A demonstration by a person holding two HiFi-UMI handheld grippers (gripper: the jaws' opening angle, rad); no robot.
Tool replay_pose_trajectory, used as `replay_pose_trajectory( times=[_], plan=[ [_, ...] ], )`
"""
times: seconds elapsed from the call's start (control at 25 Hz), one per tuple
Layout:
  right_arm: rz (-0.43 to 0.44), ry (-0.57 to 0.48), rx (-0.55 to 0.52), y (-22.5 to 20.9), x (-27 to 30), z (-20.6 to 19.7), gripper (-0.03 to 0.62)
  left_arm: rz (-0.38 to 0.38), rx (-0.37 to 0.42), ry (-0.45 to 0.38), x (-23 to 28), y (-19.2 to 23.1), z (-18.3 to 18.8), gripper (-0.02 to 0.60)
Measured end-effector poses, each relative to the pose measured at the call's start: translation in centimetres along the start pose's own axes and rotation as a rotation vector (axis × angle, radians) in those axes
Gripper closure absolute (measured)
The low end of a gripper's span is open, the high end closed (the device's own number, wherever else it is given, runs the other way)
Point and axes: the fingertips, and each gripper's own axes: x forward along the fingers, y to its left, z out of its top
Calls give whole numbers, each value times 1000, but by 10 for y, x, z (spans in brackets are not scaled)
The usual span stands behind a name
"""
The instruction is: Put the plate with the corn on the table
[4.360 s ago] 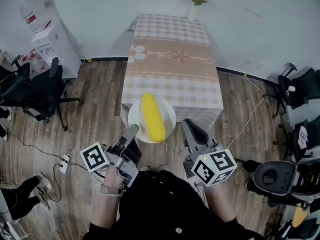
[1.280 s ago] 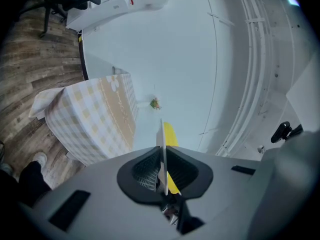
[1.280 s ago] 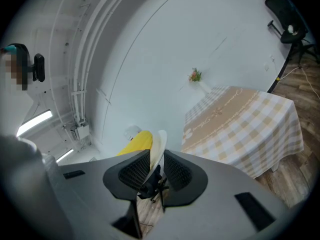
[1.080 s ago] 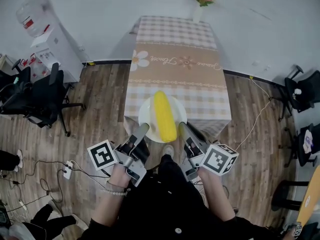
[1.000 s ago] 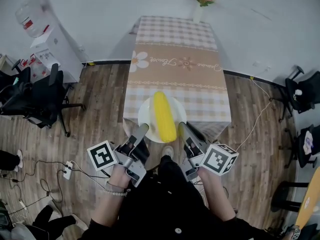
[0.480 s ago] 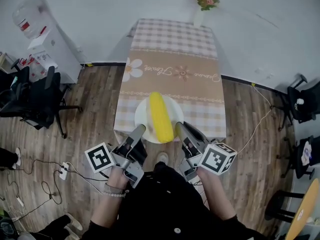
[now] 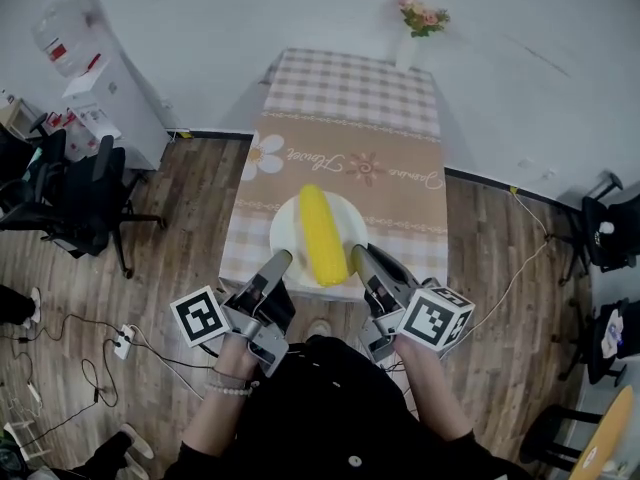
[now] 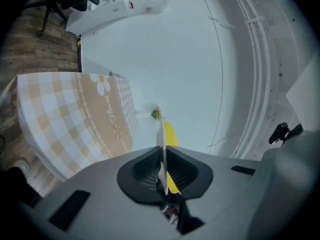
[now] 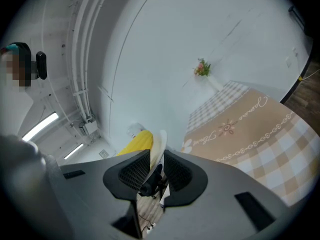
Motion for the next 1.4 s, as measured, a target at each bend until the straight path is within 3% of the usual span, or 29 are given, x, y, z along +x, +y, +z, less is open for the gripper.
replay_pose_trajectory(
  times=[0.76, 1.4],
  plan=[
    [-6, -3, 7, -30, 3, 33, 480, 20, 3, -9, 43, 1, -2, 549],
    [-46, -9, 31, -38, 5, 26, 480, 39, 18, 43, 48, 10, 1, 549]
  ],
)
